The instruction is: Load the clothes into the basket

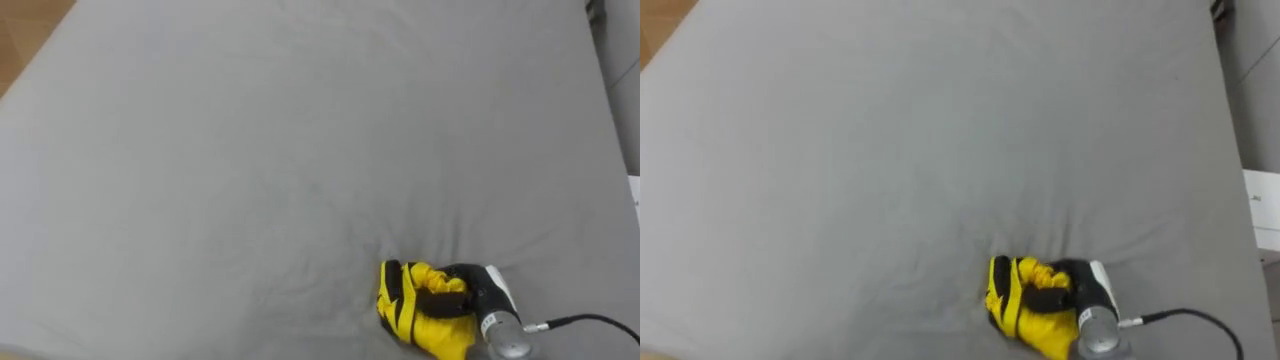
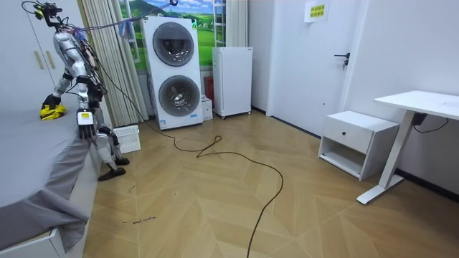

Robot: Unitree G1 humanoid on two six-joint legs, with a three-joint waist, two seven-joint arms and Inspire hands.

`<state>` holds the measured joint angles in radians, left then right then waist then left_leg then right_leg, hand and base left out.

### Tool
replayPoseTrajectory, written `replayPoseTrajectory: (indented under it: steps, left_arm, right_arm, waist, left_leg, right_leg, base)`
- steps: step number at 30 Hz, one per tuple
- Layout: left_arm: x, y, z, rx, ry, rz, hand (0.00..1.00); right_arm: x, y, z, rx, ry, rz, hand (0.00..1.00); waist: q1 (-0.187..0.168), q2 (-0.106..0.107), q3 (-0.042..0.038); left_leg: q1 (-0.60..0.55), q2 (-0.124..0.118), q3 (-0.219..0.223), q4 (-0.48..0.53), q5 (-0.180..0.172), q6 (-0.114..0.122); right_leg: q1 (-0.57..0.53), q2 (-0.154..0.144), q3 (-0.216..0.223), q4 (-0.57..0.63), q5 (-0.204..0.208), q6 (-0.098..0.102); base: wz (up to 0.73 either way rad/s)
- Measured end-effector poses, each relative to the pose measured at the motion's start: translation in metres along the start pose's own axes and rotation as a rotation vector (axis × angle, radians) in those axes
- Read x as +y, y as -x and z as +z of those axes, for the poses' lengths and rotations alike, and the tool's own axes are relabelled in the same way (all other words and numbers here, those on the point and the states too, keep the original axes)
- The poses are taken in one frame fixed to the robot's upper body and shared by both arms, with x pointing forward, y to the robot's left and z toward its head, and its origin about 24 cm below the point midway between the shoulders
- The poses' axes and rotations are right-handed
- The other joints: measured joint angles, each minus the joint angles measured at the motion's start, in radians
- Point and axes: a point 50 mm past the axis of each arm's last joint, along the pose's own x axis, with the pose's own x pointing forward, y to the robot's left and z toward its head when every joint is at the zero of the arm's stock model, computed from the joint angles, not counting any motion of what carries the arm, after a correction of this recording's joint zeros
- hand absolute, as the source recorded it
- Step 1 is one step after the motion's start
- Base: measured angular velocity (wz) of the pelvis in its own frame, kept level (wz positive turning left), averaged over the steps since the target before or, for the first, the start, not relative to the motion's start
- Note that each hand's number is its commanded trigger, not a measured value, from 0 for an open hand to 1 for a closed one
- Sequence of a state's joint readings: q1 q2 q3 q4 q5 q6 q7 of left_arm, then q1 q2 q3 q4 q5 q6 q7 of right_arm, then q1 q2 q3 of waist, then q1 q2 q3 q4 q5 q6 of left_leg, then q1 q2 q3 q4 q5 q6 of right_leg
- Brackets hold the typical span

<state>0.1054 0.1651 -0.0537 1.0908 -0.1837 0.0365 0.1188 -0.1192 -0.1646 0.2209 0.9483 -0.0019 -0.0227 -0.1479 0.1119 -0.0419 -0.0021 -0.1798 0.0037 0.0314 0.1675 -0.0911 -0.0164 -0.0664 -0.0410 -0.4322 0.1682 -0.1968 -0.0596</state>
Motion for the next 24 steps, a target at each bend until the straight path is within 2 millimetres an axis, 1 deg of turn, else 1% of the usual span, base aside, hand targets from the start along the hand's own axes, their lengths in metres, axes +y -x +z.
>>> replayPoseTrajectory:
  steps: [2,3,4,6,9,11,13,15,17,18,19,20,22,23,24]
  left_arm:
    - [0.0,0.0,0.0,-0.002,0.0,0.001,0.0]
    - [0.001,0.0,0.0,-0.003,0.001,0.004,0.0]
    - [0.001,0.0,0.0,-0.002,0.002,0.007,0.0]
    - [0.002,0.0,-0.001,-0.001,0.004,0.011,0.0]
    - [0.003,0.001,-0.003,0.001,0.0,0.017,0.0]
    - [0.004,0.001,-0.004,0.004,0.004,0.022,0.0]
    - [0.005,0.001,-0.003,0.002,0.016,0.023,0.0]
    - [0.006,0.002,-0.009,0.022,0.029,0.03,0.0]
    - [0.009,0.003,-0.014,0.037,0.033,0.039,0.0]
    - [0.01,0.003,-0.016,0.044,0.038,0.043,0.0]
    - [0.01,0.003,-0.017,0.047,0.041,0.044,0.0]
    - [0.01,0.004,-0.018,0.052,0.045,0.046,0.0]
    - [0.013,0.005,-0.025,0.068,0.036,0.058,0.0]
    - [0.014,0.005,-0.026,0.072,0.034,0.062,0.0]
    - [0.015,0.005,-0.027,0.081,0.02,0.066,0.0]
  right_arm:
    - [0.0,0.0,-0.002,0.004,-0.008,0.005,1.0]
    - [0.0,0.001,-0.002,0.006,-0.012,0.009,1.0]
    - [0.0,0.001,-0.002,0.007,-0.014,0.01,1.0]
    - [-0.001,0.002,-0.003,0.006,-0.019,0.015,1.0]
    - [-0.002,0.002,0.001,-0.008,-0.007,0.021,1.0]
    - [-0.004,0.002,0.0,-0.005,-0.01,0.014,1.0]
    - [-0.009,0.004,0.008,-0.035,-0.03,-0.002,1.0]
    - [-0.02,0.006,0.022,-0.107,-0.034,-0.031,1.0]
    - [-0.031,0.007,0.028,-0.135,-0.063,-0.07,1.0]
    - [-0.039,0.008,0.03,-0.147,-0.089,-0.102,1.0]
    - [-0.043,0.008,0.031,-0.152,-0.1,-0.119,1.0]
    - [-0.051,0.011,0.031,-0.161,-0.123,-0.152,1.0]
    - [-0.066,0.016,0.037,-0.204,-0.15,-0.2,1.0]
    - [-0.07,0.017,0.038,-0.211,-0.159,-0.214,1.0]
    - [-0.079,0.019,0.038,-0.215,-0.176,-0.246,1.0]
  waist:
    - [-0.003,-0.001,0.0009]
    - [-0.002,-0.005,0.0057]
    - [-0.001,-0.008,0.0075]
    - [-0.001,-0.012,0.0062]
    - [-0.005,-0.013,0.0072]
    - [-0.012,-0.014,0.008]
    - [-0.022,-0.014,0.008]
    - [-0.039,-0.014,0.0088]
    - [-0.054,-0.018,0.0106]
    - [-0.055,-0.019,0.0113]
    - [-0.056,-0.019,0.0114]
    - [-0.064,-0.02,0.0113]
    - [-0.079,-0.021,0.0108]
    - [-0.084,-0.02,0.0107]
    - [-0.093,-0.02,0.0106]
  left_leg:
    - [0.003,-0.001,0.0,0.0,0.0,0.0]
    - [0.011,-0.002,0.003,-0.001,0.0,0.0]
    - [0.016,-0.002,0.007,-0.002,0.0,0.0]
    - [0.022,-0.004,0.014,-0.002,-0.001,0.001]
    - [0.034,-0.006,0.021,-0.002,-0.001,0.001]
    - [0.051,-0.008,0.021,-0.004,-0.001,0.001]
    - [0.06,-0.009,0.025,-0.005,-0.001,0.001]
    - [0.08,-0.01,0.025,-0.008,-0.001,0.001]
    - [0.104,-0.011,0.026,-0.016,-0.001,0.001]
    - [0.117,-0.011,0.029,-0.021,-0.001,0.001]
    - [0.122,-0.011,0.03,-0.023,-0.001,0.001]
    - [0.13,-0.011,0.034,-0.023,-0.001,0.002]
    - [0.141,-0.009,0.049,-0.024,-0.001,0.002]
    - [0.142,-0.008,0.05,-0.024,-0.001,0.002]
    - [0.145,-0.007,0.05,-0.024,-0.003,0.004]
  right_leg:
    - [0.004,-0.001,0.003,0.0,0.0,0.001]
    - [0.009,-0.001,0.01,-0.001,-0.001,0.002]
    - [0.012,-0.001,0.016,-0.001,-0.002,0.003]
    - [0.014,-0.002,0.027,-0.002,-0.004,0.005]
    - [0.022,-0.002,0.051,0.001,-0.004,0.006]
    - [0.031,0.0,0.072,0.001,-0.004,0.006]
    - [0.033,0.0,0.088,0.0,-0.004,0.006]
    - [0.049,0.0,0.103,-0.001,-0.004,0.006]
    - [0.068,0.001,0.116,-0.003,-0.005,0.008]
    - [0.074,0.003,0.132,-0.006,-0.006,0.009]
    - [0.078,0.003,0.134,-0.007,-0.006,0.009]
    - [0.087,0.004,0.141,-0.01,-0.006,0.009]
    - [0.088,0.009,0.177,-0.007,-0.006,0.009]
    - [0.088,0.01,0.18,-0.007,-0.004,0.009]
    - [0.088,0.011,0.185,-0.007,-0.002,0.009]
  base:
    - [0.0]
    - [0.0]
    - [-0.05]
    - [-0.05]
    - [-0.09]
    - [0.0]
    - [-0.11]
    - [-0.11]
    - [-0.03]
    - [-0.1]
    - [-0.1]
    - [-0.06]
    - [-0.18]
    - [-0.22]
    - [-0.12]
